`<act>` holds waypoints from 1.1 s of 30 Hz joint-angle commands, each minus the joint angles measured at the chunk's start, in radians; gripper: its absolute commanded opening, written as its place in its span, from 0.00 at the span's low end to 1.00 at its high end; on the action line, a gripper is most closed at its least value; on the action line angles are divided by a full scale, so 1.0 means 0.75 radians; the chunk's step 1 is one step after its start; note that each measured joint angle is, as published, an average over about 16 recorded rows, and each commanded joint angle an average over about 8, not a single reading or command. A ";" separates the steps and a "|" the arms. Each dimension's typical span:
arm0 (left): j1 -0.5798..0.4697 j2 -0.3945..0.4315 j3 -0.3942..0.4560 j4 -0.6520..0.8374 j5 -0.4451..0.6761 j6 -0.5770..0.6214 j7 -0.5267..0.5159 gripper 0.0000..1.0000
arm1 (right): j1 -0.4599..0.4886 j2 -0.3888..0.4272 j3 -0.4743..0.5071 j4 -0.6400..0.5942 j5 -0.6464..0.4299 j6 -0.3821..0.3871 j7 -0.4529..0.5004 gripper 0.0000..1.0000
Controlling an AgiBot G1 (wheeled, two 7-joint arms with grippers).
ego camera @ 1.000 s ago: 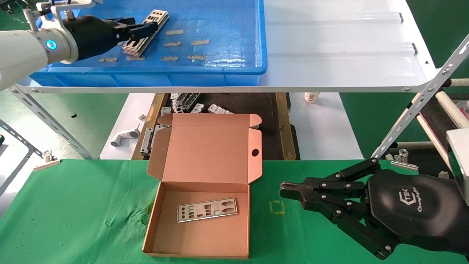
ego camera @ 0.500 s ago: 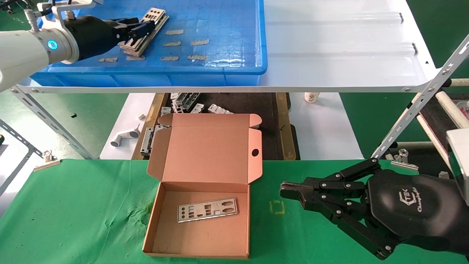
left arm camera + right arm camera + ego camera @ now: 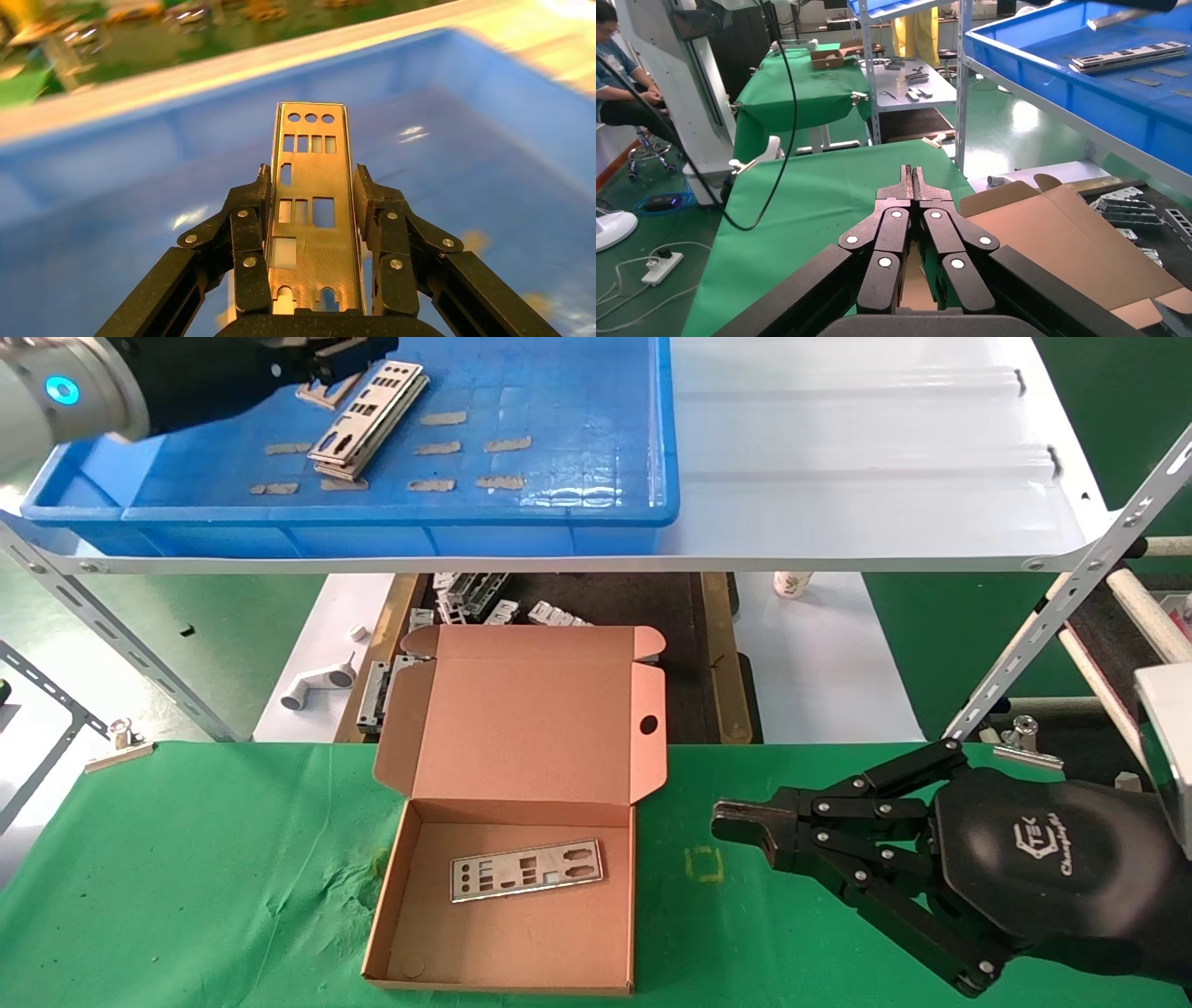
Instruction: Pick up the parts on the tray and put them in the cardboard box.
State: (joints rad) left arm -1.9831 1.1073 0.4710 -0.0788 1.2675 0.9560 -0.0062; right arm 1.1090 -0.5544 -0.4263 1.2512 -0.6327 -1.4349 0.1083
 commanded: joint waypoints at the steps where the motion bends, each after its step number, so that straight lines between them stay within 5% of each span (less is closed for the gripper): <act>1: -0.012 -0.025 0.000 -0.022 0.000 0.076 0.021 0.00 | 0.000 0.000 0.000 0.000 0.000 0.000 0.000 0.00; 8: -0.015 -0.149 -0.015 -0.121 -0.054 0.632 0.155 0.00 | 0.000 0.000 0.000 0.000 0.000 0.000 0.000 0.00; 13: 0.029 -0.202 0.012 -0.235 -0.082 0.843 0.290 0.00 | 0.000 0.000 0.000 0.000 0.000 0.000 0.000 0.00; 25: 0.355 -0.400 0.293 -0.824 -0.272 0.840 0.403 0.00 | 0.000 0.000 0.000 0.000 0.000 0.000 0.000 0.00; 33: 0.544 -0.373 0.448 -0.860 -0.117 0.729 0.490 0.00 | 0.000 0.000 0.000 0.000 0.000 0.000 0.000 0.00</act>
State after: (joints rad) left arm -1.5804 0.8325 0.7917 -0.7111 1.1611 1.4998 0.3623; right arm 1.1090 -0.5544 -0.4264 1.2512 -0.6326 -1.4349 0.1082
